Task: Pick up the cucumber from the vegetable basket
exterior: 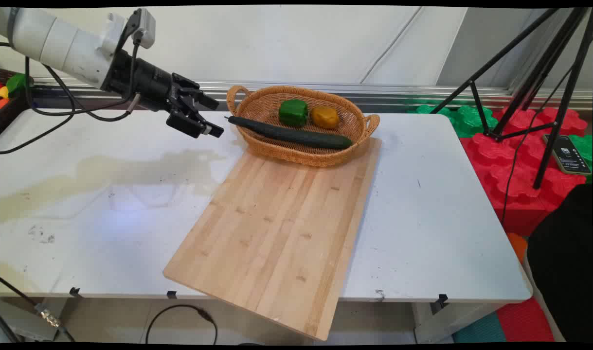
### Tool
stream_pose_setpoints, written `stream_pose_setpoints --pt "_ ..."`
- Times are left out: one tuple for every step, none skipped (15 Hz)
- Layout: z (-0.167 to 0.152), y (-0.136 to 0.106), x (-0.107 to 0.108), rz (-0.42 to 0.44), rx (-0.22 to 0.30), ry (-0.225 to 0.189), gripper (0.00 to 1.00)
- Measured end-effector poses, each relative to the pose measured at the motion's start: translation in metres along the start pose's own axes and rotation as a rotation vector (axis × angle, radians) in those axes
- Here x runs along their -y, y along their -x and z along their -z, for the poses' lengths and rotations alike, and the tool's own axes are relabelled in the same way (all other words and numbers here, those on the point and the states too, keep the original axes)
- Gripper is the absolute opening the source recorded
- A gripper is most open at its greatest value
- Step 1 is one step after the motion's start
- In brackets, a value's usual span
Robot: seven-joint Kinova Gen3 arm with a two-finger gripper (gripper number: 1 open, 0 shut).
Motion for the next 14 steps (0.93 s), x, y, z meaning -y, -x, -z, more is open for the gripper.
stream_pose_setpoints --pt "-0.002 0.0 0.003 -0.01 0.011 -0.012 1.0" --pt "-0.004 -0.002 0.008 -0.026 0.021 -0.027 1.0" --pt "-0.008 -0.004 0.013 -0.043 0.029 -0.044 1.0" --pt "-0.012 -0.008 0.017 -0.058 0.035 -0.058 1.0" --pt "-0.017 -0.012 0.022 -0.073 0.041 -0.075 1.0" --pt "-0.022 -0.016 0.026 -0.084 0.046 -0.088 1.0" --pt "-0.029 -0.021 0.03 -0.095 0.051 -0.103 1.0" --pt "-0.033 -0.023 0.032 -0.101 0.054 -0.111 1.0" --pt "-0.039 -0.028 0.035 -0.109 0.059 -0.118 1.0" --pt "-0.044 -0.03 0.037 -0.115 0.061 -0.122 1.0" --pt "-0.051 -0.034 0.039 -0.124 0.065 -0.123 1.0" --pt "-0.056 -0.037 0.04 -0.129 0.068 -0.123 1.0" --pt "-0.064 -0.041 0.042 -0.138 0.074 -0.122 1.0" --pt "-0.074 -0.045 0.044 -0.146 0.081 -0.122 1.0"
